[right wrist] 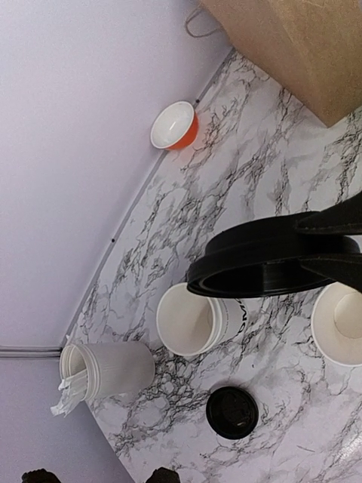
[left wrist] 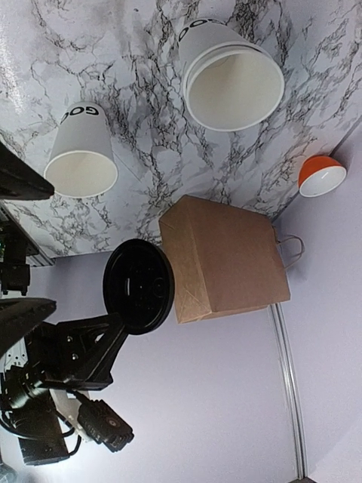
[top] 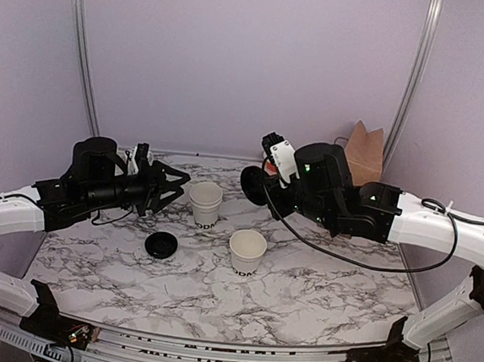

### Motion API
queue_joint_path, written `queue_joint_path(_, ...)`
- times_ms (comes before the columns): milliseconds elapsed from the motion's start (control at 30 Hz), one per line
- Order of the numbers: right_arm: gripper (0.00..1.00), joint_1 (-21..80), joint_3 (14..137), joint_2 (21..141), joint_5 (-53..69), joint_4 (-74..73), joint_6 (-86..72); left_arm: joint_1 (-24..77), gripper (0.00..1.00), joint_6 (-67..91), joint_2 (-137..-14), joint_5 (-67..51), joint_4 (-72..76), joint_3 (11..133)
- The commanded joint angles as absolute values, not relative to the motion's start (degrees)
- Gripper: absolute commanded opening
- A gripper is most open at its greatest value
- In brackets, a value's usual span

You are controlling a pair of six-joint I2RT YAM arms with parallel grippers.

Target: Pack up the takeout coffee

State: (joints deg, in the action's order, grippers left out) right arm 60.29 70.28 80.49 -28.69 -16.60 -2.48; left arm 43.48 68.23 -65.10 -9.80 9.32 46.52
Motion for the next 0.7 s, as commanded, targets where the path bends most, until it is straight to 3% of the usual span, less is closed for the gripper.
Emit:
queue_joint_path(0,0.05,60.9,71.1,79.4,-29.0,-13.9,-0.8,43.2,0.45,70.6,-62.4,-8.7,11.6,44.7)
queue_joint_path(667,0.05,63.4,67.1,80.2,-33.4,-5.2,7.9,43.2,0.46,73.9,-61.3,-7.7,12.6,43.7)
